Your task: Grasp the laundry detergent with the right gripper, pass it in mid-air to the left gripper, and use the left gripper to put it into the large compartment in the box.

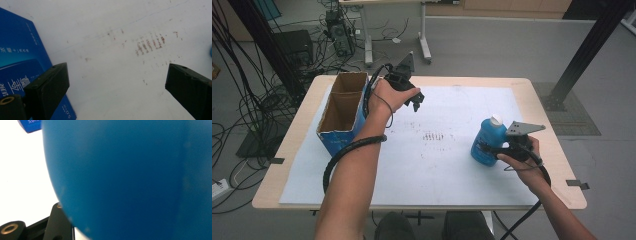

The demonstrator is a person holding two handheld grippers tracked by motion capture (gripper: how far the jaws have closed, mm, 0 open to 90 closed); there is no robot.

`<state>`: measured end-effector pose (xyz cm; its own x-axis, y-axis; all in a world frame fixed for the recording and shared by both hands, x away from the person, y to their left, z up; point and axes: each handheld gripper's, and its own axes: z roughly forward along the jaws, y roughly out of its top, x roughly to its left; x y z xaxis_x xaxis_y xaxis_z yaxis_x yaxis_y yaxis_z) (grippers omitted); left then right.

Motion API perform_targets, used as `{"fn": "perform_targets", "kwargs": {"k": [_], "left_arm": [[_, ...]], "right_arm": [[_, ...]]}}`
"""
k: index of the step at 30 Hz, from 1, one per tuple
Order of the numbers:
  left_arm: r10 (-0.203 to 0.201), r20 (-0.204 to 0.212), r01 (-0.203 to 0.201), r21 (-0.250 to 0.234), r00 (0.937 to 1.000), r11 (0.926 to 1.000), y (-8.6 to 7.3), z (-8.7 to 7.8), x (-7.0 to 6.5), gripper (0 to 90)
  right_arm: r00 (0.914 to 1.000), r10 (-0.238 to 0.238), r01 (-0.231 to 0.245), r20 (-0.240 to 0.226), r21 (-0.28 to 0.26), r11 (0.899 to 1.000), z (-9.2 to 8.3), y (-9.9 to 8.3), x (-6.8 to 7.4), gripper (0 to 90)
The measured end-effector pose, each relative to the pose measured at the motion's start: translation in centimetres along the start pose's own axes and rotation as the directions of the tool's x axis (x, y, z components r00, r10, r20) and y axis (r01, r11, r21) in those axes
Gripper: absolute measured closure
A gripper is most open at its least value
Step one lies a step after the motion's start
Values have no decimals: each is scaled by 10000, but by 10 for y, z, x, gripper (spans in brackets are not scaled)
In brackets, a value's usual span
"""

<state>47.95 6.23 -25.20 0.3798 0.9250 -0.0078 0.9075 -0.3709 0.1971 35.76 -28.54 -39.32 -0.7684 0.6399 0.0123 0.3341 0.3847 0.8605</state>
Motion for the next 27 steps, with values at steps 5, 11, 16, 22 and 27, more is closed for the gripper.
{"fn": "perform_targets", "kwargs": {"k": [5, 11, 16, 22, 27], "left_arm": [[575, 28, -575, -83, 9983, 9983, 6, -12, -1, 59], [1803, 237, -1799, -155, 9833, 9836, 10, -38, 5, 57], [3140, 100, -3142, 194, 9494, 9492, 5, -55, 8, 56], [4439, 173, -4441, 77, 8959, 8959, 0, -82, 12, 53], [5190, 211, -5189, -96, 8545, 8548, 0, -103, 15, 52]], "right_arm": [[9999, 11, -7, -133, 303, 9995, 2, 6, -2, 448], [9966, 478, -413, -673, 941, 9947, 8, 25, -9, 448], [9933, 460, -343, -1059, 1102, 9933, 15, 58, -13, 447], [9859, 179, 17, -1664, 1166, 9932, 29, 106, -17, 446], [9783, -248, 483, -2057, 1100, 9928, 50, 150, -17, 445]]}}
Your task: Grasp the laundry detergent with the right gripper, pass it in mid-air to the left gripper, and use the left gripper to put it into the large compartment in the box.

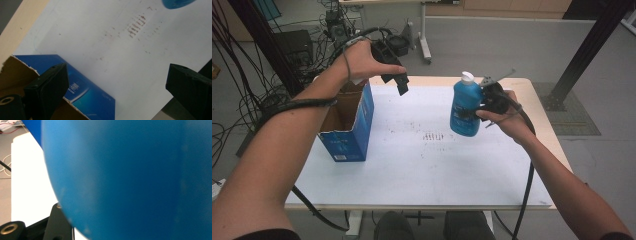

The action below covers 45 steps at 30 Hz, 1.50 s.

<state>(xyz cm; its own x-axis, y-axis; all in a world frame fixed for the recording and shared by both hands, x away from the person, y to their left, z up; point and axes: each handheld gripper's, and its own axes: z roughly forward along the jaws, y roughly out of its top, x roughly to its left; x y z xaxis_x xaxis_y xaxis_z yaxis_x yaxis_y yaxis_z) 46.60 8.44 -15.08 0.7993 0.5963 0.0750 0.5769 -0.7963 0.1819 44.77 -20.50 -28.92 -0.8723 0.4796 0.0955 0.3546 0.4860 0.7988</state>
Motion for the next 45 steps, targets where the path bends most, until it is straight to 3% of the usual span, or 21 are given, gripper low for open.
{"fn": "perform_targets", "kwargs": {"k": [7, 13, 14, 17, 23, 25, 26, 29, 34, 41, 45], "left_arm": [[990, -48, -990, -7, 9951, 9951, 4, -24, 2, 53], [1405, -20, -1405, 32, 9901, 9901, 5, -29, 1, 53], [1526, 71, -1527, 220, 9883, 9880, 5, -28, 0, 52], [1695, 21, -1693, 560, 9855, 9840, 5, -24, -3, 53], [1969, 139, -1974, 578, 9803, 9786, 4, -22, -8, 52], [2091, 198, -2099, 663, 9777, 9755, 1, -21, -10, 53], [2091, 198, -2099, 663, 9777, 9755, 1, -21, -10, 52], [2147, 229, -2158, 695, 9764, 9740, -1, -19, -11, 53], [2409, 308, -2427, 835, 9701, 9665, -1, -15, -17, 53], [2649, 414, -2675, 816, 9634, 9601, -1, -13, -24, 53], [2757, 570, -2799, 885, 9595, 9559, 0, -10, -30, 53]], "right_arm": [[9952, -766, 768, -613, 15, 9970, 27, 47, 6, 445], [9837, -1183, 1177, -1354, -130, 9930, 52, 64, 13, 444], [9789, -1302, 1287, -1574, -194, 9915, 61, 67, 16, 445], [9719, -1489, 1467, -1823, -258, 9888, 74, 70, 21, 444], [9572, -1848, 1832, -2228, -282, 9827, 91, 69, 30, 444], [9483, -2028, 2013, -2441, -314, 9790, 100, 69, 37, 443], [9483, -2028, 2013, -2441, -314, 9790, 100, 69, 37, 443], [9319, -2265, 2258, -2834, -355, 9735, 108, 70, 48, 443], [9138, -2628, 2632, -3097, -415, 9639, 112, 72, 60, 443], [9095, -2671, 2579, -3185, -717, 9635, 109, 71, 67, 442], [9027, -2865, 2712, -3211, -926, 9581, 103, 71, 71, 442]]}}
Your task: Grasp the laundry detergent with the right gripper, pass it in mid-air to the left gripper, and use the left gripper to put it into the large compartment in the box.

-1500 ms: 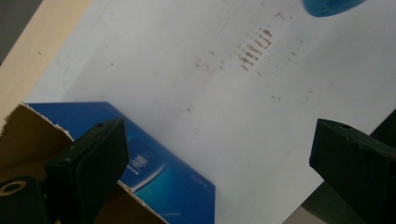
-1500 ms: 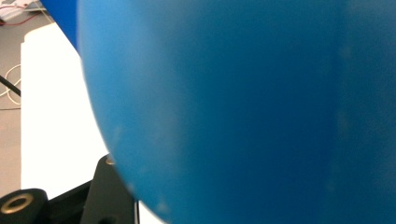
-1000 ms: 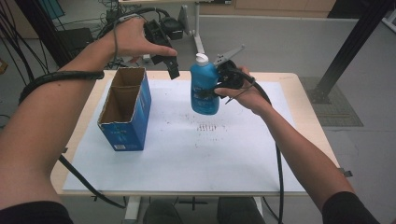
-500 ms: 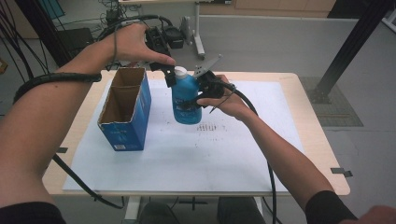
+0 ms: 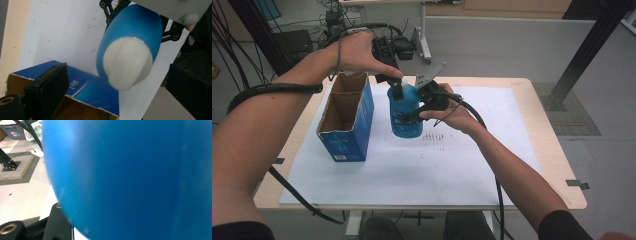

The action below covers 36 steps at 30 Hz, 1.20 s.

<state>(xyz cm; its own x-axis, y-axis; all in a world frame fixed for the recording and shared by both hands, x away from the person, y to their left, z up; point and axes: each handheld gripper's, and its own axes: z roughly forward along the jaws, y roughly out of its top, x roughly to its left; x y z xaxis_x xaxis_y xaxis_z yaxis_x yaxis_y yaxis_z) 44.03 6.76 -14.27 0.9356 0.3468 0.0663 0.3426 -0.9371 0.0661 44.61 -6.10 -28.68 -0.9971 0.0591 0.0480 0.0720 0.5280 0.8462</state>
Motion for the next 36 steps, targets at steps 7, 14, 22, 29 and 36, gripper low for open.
{"fn": "perform_targets", "kwargs": {"k": [7, 14, 22, 29, 36], "left_arm": [[251, 227, -254, 127, 9994, 9996, 5, 6, -4, 53], [332, 743, -339, 77, 9967, 9994, 10, 13, -7, 51], [552, 968, -562, 85, 9938, 9984, 14, 19, -11, 51], [605, 953, -616, 90, 9936, 9981, 15, 22, -13, 51], [633, 926, -645, 105, 9937, 9979, 16, 21, -14, 52]], "right_arm": [[9993, -362, 361, -122, -61, 9993, -4, 2, 6, 441], [9977, -540, 531, -402, -224, 9983, -9, 4, 11, 441], [9971, -577, 559, -497, -372, 9977, -10, 5, 11, 441], [9974, -572, 550, -432, -507, 9972, -13, 6, 11, 441], [9962, -724, 695, -479, -599, 9958, -12, 7, 10, 440]]}}
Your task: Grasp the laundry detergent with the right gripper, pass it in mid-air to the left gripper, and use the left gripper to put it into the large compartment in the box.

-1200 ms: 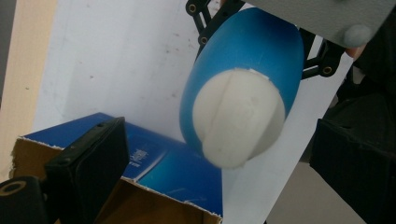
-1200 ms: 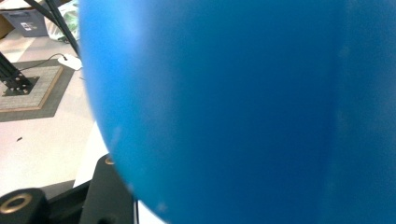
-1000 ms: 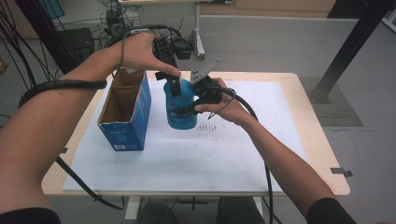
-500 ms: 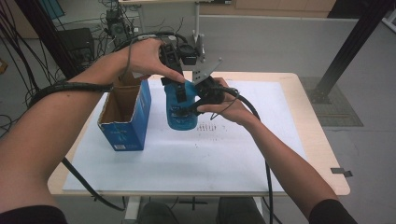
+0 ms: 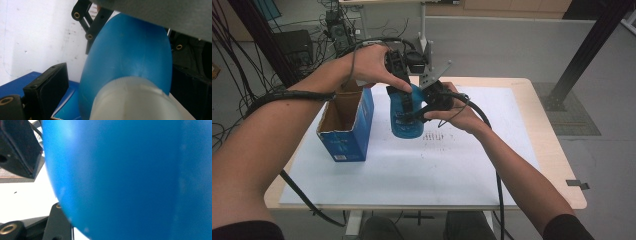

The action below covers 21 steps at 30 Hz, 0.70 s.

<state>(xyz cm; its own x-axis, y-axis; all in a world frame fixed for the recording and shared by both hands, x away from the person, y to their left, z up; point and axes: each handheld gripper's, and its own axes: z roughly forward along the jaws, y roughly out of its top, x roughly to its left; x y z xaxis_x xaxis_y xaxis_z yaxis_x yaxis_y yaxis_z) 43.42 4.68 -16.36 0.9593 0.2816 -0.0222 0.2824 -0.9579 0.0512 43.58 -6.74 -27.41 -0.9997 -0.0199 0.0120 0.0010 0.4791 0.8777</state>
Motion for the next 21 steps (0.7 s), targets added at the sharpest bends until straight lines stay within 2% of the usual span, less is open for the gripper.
{"fn": "perform_targets", "kwargs": {"k": [9, 10, 11, 21], "left_arm": [[68, 13, -68, 39, 10000, 10000, 1, -1, -2, 54], [79, -18, -79, 59, 10000, 10000, 2, -2, -2, 54], [93, -19, -92, 55, 10000, 9999, 2, -2, -2, 54], [106, -60, -105, 64, 9999, 9999, 3, -3, -2, 54]], "right_arm": [[10000, 12, -12, -55, 68, 10000, 1, 0, 0, 441], [9996, 256, -259, 156, 212, 9994, -1, 0, 2, 441], [9998, 113, -114, 139, 115, 9999, 0, 0, 1, 441], [9997, 118, -122, 206, 224, 9997, -1, -1, 1, 441]]}}
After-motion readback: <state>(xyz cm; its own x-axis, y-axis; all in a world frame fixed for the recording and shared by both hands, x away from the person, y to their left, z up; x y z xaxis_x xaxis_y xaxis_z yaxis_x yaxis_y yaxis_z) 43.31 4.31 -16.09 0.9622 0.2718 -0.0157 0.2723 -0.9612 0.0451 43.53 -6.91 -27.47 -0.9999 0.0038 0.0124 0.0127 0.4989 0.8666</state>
